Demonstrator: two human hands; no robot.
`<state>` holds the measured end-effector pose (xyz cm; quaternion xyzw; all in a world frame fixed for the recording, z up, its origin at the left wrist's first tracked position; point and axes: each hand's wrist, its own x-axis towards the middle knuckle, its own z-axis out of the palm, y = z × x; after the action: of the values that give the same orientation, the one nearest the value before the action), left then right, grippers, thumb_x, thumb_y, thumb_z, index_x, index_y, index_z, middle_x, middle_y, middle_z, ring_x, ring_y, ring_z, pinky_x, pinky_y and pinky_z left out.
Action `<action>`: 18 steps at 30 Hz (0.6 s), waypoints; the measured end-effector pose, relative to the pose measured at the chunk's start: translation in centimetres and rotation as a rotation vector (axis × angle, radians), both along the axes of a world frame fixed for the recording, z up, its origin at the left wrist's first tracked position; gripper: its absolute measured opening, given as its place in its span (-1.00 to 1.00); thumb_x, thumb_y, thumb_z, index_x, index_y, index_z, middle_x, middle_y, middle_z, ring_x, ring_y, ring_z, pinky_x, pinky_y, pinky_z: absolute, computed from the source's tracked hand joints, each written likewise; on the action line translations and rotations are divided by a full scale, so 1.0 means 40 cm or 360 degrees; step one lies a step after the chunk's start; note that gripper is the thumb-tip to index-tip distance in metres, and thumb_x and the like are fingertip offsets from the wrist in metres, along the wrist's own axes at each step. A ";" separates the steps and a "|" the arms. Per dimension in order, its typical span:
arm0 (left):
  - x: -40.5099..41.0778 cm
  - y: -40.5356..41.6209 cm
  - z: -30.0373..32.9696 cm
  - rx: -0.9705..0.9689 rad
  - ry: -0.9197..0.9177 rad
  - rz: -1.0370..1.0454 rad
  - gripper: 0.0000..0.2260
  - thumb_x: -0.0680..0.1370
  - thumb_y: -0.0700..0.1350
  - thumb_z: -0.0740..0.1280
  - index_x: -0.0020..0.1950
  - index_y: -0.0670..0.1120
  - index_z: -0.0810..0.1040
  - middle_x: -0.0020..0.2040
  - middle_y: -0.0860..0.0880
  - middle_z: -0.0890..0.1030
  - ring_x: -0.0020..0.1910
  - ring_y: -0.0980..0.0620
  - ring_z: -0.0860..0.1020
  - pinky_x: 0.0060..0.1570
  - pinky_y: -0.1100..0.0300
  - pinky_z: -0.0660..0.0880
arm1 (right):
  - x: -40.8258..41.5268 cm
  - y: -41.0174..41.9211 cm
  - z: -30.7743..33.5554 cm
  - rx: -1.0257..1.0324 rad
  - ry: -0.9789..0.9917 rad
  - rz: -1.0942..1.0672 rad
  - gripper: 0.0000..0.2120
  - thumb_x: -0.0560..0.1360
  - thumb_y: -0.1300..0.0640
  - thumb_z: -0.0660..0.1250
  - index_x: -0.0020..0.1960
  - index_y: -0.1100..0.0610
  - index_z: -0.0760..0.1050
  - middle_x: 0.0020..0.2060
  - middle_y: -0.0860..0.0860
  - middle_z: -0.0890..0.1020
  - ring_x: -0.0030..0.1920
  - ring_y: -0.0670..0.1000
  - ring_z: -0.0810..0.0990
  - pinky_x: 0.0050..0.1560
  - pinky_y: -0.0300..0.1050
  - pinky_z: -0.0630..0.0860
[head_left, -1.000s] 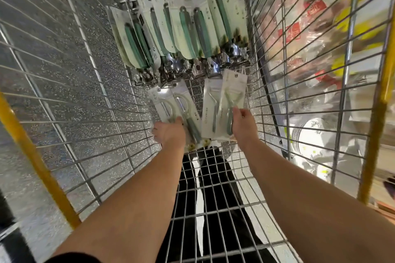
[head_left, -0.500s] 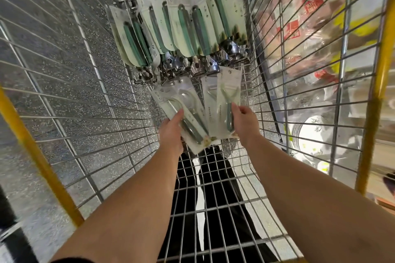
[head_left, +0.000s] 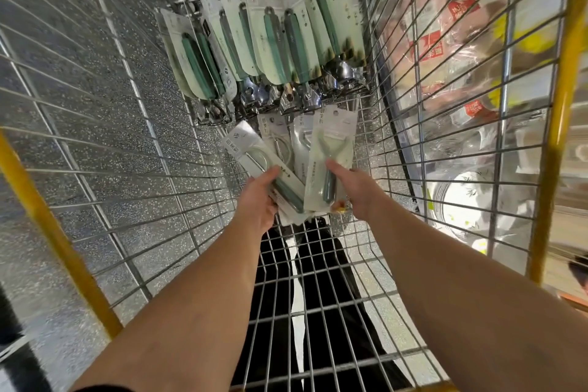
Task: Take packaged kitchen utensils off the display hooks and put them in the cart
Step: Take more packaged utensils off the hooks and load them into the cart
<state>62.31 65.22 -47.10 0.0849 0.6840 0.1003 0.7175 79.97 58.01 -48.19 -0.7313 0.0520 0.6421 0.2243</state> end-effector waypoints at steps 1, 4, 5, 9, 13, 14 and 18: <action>0.000 -0.002 0.001 -0.0003 -0.0018 -0.0006 -0.38 0.39 -0.02 0.49 0.36 -0.23 0.44 0.16 -0.22 0.66 0.10 -0.22 0.67 0.26 -0.18 0.52 | -0.005 0.001 0.007 0.0005 0.0011 0.0037 -0.36 0.41 -0.26 0.45 0.22 0.23 0.50 0.10 0.16 0.65 0.03 0.28 0.66 0.04 0.27 0.64; 0.002 -0.009 0.005 -0.0004 0.0059 -0.0059 -0.53 0.46 -0.07 0.49 0.29 -0.20 0.46 0.14 -0.21 0.66 0.11 -0.23 0.65 0.25 -0.18 0.52 | -0.007 0.003 0.020 0.0030 0.0031 -0.0001 -0.45 0.45 -0.17 0.45 0.21 0.24 0.48 0.11 0.15 0.65 0.05 0.28 0.66 0.08 0.25 0.63; 0.002 -0.012 0.005 -0.0002 0.0111 -0.0091 -0.62 0.50 -0.09 0.46 0.25 -0.17 0.48 0.12 -0.18 0.66 0.11 -0.22 0.64 0.23 -0.18 0.52 | -0.007 0.004 0.029 0.0035 0.0028 -0.0018 -0.45 0.44 -0.14 0.47 0.21 0.24 0.47 0.11 0.16 0.65 0.05 0.28 0.66 0.04 0.20 0.64; -0.003 -0.031 0.016 0.0082 0.0249 -0.0157 -0.72 0.54 -0.11 0.44 0.22 -0.13 0.53 0.10 -0.14 0.67 0.09 -0.18 0.63 0.25 -0.18 0.49 | -0.014 -0.004 0.022 0.0041 0.0014 0.0030 -0.03 0.07 -0.29 0.62 0.31 0.16 0.40 0.15 0.15 0.64 0.02 0.27 0.69 0.01 0.27 0.64; -0.012 -0.046 0.034 0.0220 0.0474 -0.0087 -0.73 0.55 -0.14 0.42 0.22 -0.14 0.49 0.01 -0.07 0.63 -0.05 -0.07 0.62 -0.14 0.11 0.54 | -0.015 -0.016 -0.003 0.0118 -0.0020 -0.0074 0.05 0.04 -0.25 0.59 0.42 0.10 0.33 0.24 0.15 0.60 0.19 0.29 0.60 0.26 0.50 0.41; -0.015 -0.049 0.042 0.0255 0.0515 -0.0066 -0.77 0.56 -0.15 0.40 0.19 -0.12 0.49 -0.03 -0.04 0.62 -0.11 -0.01 0.61 -0.25 0.18 0.49 | -0.018 -0.008 0.018 0.0108 -0.0031 -0.0092 0.04 0.07 -0.23 0.58 0.45 0.10 0.32 0.27 0.16 0.58 0.21 0.30 0.58 0.28 0.50 0.40; -0.037 -0.066 0.078 0.0276 0.0584 0.0034 -0.87 0.57 -0.17 0.39 0.10 -0.10 0.52 -0.07 -0.04 0.63 -0.17 0.01 0.62 -0.19 0.10 0.55 | -0.023 0.014 0.075 0.0071 -0.0050 -0.0212 -0.17 0.34 0.00 0.58 0.47 0.16 0.27 0.31 0.17 0.54 0.27 0.26 0.54 0.30 0.41 0.44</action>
<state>60.84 62.58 -43.97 0.1561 0.7929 0.1494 0.5697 79.03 58.55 -45.19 -0.7310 0.0827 0.6152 0.2835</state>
